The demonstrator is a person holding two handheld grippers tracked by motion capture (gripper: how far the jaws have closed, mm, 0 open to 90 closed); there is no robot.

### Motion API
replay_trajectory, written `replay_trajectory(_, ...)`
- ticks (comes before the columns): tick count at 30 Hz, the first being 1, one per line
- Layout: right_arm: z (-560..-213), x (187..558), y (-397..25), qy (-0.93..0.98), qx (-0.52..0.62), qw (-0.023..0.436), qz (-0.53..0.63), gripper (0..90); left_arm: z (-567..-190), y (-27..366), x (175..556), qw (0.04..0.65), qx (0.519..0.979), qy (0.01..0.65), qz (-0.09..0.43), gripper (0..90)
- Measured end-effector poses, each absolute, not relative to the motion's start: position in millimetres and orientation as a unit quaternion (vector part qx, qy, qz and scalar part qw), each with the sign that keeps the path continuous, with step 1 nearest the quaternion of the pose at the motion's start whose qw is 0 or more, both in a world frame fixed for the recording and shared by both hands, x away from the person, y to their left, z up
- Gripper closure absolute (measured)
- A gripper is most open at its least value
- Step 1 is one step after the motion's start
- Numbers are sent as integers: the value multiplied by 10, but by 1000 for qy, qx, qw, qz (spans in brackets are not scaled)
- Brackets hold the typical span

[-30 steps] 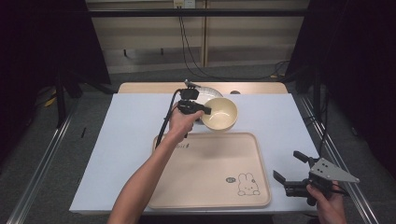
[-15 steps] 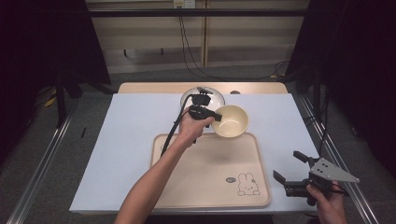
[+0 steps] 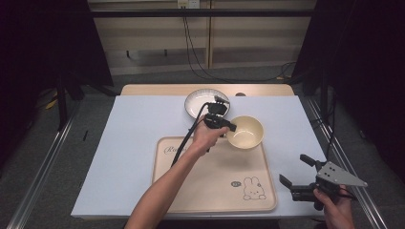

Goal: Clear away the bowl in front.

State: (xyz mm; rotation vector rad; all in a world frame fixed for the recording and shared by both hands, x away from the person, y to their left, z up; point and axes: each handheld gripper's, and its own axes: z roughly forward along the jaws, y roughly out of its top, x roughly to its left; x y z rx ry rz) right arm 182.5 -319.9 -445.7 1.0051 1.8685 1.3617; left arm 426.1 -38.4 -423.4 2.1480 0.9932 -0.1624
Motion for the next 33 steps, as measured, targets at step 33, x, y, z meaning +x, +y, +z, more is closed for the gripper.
replay_trajectory(33,-4460,1828,-3195,710,377,301,513,0,-4548,-669,4214,351,851,387,-50,831)
